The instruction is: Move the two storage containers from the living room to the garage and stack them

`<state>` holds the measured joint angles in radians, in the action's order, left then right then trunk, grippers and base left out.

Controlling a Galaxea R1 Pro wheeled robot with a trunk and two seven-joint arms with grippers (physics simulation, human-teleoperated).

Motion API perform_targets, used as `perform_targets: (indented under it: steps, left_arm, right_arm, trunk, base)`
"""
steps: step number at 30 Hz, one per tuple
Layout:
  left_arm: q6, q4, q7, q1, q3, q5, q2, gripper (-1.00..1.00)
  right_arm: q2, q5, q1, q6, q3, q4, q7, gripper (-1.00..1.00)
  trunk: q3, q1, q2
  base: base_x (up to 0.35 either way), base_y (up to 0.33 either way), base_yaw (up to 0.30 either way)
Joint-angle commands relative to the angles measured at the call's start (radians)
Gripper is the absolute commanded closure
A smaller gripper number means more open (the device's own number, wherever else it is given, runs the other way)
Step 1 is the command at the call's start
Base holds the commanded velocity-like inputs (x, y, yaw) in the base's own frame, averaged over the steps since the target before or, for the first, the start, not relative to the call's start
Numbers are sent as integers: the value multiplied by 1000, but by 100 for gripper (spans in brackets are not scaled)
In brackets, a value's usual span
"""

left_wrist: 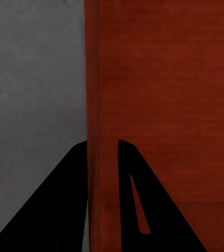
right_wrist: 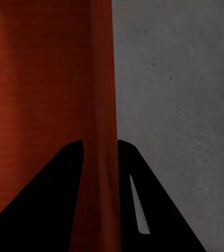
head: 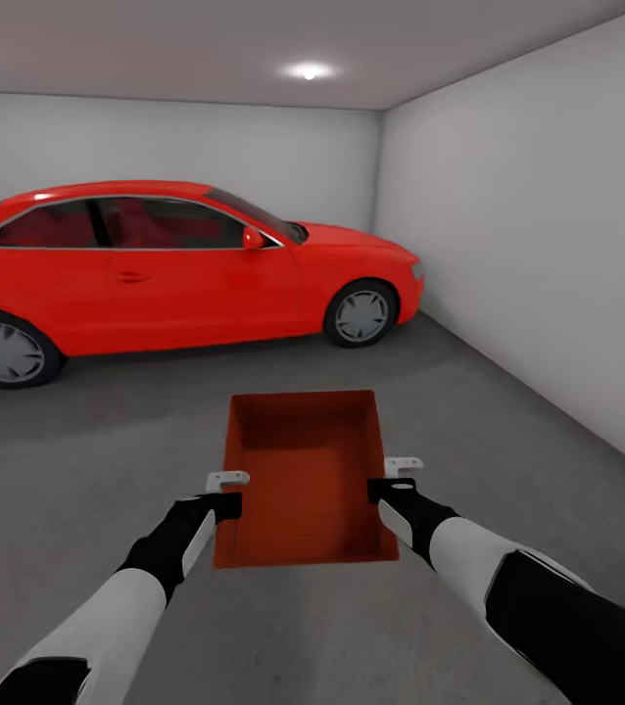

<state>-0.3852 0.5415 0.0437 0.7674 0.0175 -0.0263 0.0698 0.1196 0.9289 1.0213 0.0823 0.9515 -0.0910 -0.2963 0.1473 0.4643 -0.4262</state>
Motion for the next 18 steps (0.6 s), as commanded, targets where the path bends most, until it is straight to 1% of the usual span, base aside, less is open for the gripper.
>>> perform_targets:
  steps: [1,18]
  left_arm:
    - [-6,-29,10,0,-11,-11,-2,100]
    - [-6,-29,10,0,-11,-11,-2,100]
  right_arm:
    - [-4,-15,2,7,-19,-4,-4,100]
    - [-4,-15,2,7,-19,-4,-4,100]
  trunk:
    - [2,1,-2]
    - [2,1,-2]
  base:
    - [317,28,-286]
    - [318,3,-286]
